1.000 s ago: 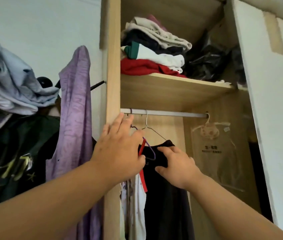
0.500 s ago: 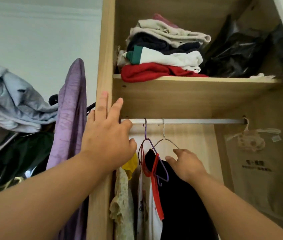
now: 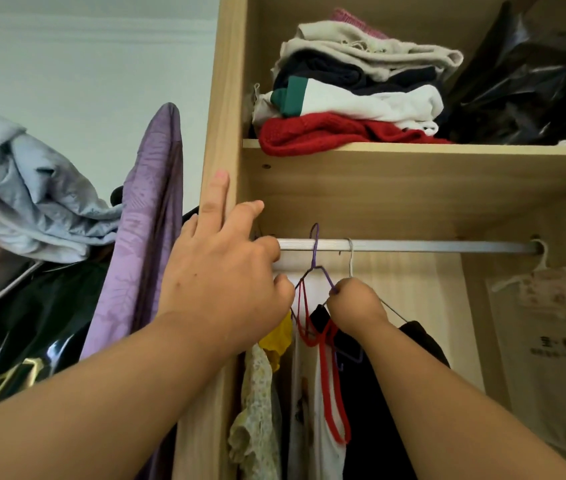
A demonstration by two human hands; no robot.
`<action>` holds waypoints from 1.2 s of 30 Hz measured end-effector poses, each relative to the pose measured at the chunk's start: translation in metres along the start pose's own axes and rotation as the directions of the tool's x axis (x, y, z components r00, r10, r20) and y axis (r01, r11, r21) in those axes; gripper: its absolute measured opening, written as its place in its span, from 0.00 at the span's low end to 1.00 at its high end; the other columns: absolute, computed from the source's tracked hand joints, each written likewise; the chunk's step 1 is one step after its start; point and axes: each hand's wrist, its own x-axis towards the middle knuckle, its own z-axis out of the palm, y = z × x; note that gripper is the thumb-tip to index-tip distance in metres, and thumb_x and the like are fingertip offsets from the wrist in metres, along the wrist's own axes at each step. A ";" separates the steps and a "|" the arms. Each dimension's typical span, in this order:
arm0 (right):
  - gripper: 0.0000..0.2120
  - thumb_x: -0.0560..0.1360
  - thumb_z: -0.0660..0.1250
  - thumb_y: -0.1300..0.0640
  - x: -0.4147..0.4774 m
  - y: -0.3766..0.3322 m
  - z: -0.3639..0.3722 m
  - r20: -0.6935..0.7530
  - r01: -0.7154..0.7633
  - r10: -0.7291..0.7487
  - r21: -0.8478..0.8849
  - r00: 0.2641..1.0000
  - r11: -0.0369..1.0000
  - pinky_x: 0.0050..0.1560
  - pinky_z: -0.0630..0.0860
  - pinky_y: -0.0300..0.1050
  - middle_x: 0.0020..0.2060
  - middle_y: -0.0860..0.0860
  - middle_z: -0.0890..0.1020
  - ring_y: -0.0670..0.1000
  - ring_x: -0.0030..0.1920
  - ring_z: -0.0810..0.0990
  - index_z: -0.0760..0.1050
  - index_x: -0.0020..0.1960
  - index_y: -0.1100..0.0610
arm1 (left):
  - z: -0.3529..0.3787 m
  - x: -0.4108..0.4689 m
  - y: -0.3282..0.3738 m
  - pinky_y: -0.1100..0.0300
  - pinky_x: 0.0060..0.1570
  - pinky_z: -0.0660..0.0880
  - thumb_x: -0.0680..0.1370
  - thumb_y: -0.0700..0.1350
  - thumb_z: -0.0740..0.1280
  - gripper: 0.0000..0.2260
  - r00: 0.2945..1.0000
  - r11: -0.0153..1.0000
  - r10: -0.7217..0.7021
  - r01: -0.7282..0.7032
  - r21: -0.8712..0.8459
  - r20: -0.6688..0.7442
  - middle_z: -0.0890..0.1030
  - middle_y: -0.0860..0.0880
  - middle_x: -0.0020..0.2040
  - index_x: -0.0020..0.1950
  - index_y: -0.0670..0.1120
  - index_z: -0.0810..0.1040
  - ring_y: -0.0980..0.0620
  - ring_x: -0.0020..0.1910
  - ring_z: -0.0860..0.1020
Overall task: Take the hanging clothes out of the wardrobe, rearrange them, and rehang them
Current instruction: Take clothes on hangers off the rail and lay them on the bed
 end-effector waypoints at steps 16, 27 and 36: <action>0.08 0.72 0.64 0.59 -0.087 0.013 -0.131 -0.051 0.147 -0.157 -0.156 0.986 0.977 0.34 0.68 0.42 0.33 0.51 0.77 0.55 0.40 0.77 0.80 0.47 0.57 | 0.000 -0.003 0.001 0.40 0.61 0.63 0.66 0.52 0.64 0.13 0.993 0.996 0.085 -0.084 0.018 -0.083 0.79 0.44 0.57 0.41 0.48 0.84 0.34 0.71 0.61; 0.07 0.74 0.67 0.57 -0.256 0.077 -0.215 0.013 0.047 -0.046 -0.140 0.999 0.989 0.37 0.77 0.42 0.31 0.44 0.82 0.42 0.31 0.81 0.81 0.45 0.46 | 0.038 -0.054 0.144 0.50 0.59 0.70 0.72 0.56 0.62 0.28 0.910 0.808 0.342 -0.156 -0.569 0.236 0.70 0.50 0.67 0.72 0.52 0.63 0.46 0.64 0.70; 0.11 0.74 0.66 0.56 -0.429 0.090 -0.228 -0.191 -0.313 0.260 -0.350 0.947 0.883 0.29 0.69 0.35 0.26 0.42 0.77 0.43 0.26 0.73 0.78 0.48 0.39 | 0.054 -0.139 0.250 0.48 0.58 0.73 0.76 0.46 0.66 0.25 0.864 0.300 0.475 0.020 -0.954 0.168 0.75 0.42 0.65 0.70 0.43 0.61 0.39 0.60 0.76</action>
